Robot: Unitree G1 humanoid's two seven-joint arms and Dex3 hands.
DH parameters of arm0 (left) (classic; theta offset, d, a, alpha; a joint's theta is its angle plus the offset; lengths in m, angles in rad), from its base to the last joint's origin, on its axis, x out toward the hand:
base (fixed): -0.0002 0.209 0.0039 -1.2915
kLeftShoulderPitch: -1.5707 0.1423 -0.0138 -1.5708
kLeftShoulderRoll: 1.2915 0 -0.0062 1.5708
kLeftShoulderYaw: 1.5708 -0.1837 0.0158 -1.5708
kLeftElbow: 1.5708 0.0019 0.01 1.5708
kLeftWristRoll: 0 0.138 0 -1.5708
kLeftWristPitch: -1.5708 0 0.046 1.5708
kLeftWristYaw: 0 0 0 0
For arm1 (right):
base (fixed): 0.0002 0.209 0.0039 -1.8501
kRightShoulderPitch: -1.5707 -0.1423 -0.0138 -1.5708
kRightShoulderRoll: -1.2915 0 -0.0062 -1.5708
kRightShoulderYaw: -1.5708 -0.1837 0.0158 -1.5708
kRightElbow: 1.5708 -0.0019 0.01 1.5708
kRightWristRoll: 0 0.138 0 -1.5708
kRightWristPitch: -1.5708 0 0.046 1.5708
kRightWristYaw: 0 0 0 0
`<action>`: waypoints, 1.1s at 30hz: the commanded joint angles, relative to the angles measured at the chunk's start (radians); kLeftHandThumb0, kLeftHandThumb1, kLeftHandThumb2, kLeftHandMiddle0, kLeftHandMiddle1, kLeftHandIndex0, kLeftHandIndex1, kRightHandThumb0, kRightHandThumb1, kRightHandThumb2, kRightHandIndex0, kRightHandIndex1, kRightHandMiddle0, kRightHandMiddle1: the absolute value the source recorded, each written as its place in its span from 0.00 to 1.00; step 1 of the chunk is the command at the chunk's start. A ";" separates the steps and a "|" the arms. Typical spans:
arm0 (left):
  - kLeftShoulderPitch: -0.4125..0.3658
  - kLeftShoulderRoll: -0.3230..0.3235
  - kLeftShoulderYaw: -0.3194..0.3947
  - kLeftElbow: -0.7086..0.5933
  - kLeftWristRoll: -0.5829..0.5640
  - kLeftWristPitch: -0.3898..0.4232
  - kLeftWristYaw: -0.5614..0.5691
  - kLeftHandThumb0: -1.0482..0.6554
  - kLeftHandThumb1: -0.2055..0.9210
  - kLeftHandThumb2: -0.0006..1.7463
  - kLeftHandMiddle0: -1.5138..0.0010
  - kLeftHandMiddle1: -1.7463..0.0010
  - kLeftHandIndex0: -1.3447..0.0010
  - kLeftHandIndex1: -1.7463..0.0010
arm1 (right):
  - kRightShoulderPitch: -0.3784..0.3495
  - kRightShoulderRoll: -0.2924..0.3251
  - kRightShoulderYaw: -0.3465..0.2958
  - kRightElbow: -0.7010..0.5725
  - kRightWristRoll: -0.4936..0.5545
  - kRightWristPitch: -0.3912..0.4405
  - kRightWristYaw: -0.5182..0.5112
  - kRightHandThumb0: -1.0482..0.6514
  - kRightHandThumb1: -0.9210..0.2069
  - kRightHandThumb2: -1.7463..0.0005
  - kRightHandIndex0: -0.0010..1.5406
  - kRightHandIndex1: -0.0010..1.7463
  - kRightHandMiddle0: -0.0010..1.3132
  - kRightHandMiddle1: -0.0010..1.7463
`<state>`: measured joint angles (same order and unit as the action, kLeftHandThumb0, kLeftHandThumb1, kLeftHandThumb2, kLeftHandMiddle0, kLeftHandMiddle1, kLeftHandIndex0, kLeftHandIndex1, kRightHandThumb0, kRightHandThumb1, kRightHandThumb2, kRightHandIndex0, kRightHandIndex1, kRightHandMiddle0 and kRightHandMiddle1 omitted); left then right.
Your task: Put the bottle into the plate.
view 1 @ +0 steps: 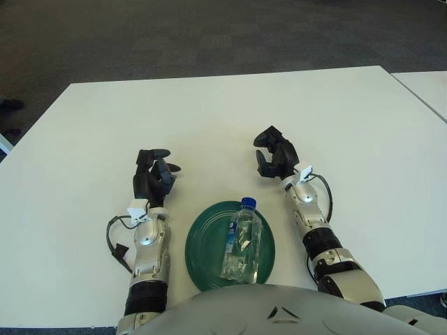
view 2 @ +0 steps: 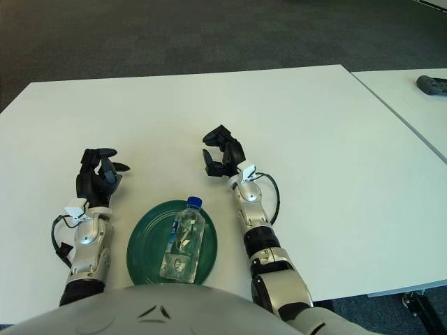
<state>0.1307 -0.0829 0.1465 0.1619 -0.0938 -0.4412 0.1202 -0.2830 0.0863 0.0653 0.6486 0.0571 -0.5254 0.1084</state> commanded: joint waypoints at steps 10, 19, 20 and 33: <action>-0.007 0.020 0.011 -0.003 0.009 0.033 -0.008 0.17 1.00 0.43 0.62 0.01 0.73 0.04 | 0.015 0.021 0.002 0.014 -0.054 -0.004 -0.056 0.61 0.71 0.14 0.49 1.00 0.47 0.92; -0.009 0.031 0.013 -0.054 -0.017 0.064 -0.035 0.22 1.00 0.43 0.61 0.03 0.73 0.07 | 0.008 0.028 0.019 -0.032 -0.076 0.014 -0.049 0.61 0.72 0.14 0.50 1.00 0.49 0.89; -0.006 0.032 0.011 -0.061 -0.017 0.068 -0.038 0.22 1.00 0.43 0.61 0.03 0.73 0.07 | 0.010 0.026 0.019 -0.041 -0.068 0.015 -0.035 0.61 0.72 0.14 0.50 1.00 0.49 0.89; 0.023 0.032 0.020 -0.131 -0.038 0.108 -0.059 0.24 1.00 0.39 0.59 0.00 0.67 0.07 | 0.033 0.027 0.008 -0.120 -0.017 0.035 0.046 0.49 0.59 0.24 0.58 1.00 0.46 0.92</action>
<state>0.1470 -0.0570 0.1577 0.0516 -0.1186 -0.3479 0.0680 -0.2570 0.1054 0.0834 0.5559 0.0048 -0.5071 0.1384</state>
